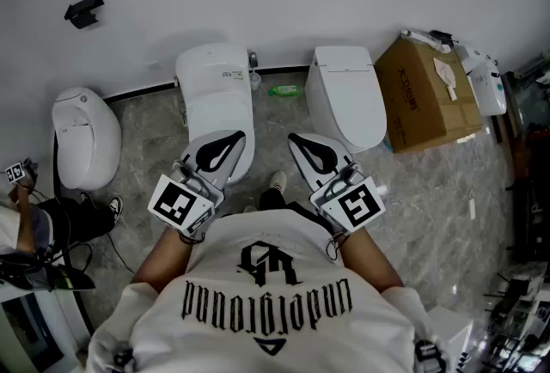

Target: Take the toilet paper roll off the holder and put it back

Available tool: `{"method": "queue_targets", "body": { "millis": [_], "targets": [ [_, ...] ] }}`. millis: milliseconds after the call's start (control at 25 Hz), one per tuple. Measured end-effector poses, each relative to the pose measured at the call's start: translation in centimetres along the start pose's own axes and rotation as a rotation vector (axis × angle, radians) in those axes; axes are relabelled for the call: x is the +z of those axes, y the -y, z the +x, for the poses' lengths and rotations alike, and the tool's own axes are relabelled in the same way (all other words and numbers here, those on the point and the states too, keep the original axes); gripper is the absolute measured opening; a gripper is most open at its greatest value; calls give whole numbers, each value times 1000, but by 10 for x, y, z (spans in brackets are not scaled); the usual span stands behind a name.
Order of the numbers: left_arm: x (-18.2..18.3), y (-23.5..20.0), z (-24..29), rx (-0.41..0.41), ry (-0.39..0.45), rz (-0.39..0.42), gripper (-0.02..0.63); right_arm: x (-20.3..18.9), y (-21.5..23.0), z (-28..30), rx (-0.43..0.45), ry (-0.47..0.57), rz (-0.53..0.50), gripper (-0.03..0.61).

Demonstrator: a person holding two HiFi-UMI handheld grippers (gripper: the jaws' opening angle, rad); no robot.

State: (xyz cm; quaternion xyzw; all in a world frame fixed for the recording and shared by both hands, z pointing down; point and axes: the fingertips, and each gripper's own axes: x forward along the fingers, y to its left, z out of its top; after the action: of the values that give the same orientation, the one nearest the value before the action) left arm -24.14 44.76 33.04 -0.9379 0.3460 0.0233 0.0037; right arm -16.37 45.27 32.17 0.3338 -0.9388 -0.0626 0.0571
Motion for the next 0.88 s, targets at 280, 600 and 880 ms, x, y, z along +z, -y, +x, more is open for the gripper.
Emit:
{"method": "queue_targets", "body": {
  "millis": [280, 600, 880],
  "targets": [
    [-2, -7, 4, 3, -1, -5, 14, 3, 4, -1, 1, 31, 1, 14],
    [-6, -15, 39, -7, -12, 7, 14, -12, 41, -1, -25, 29, 21, 14],
    [-17, -25, 96, -27, -38, -5, 14, -23, 97, 2, -18, 35, 28, 14]
  ]
}}
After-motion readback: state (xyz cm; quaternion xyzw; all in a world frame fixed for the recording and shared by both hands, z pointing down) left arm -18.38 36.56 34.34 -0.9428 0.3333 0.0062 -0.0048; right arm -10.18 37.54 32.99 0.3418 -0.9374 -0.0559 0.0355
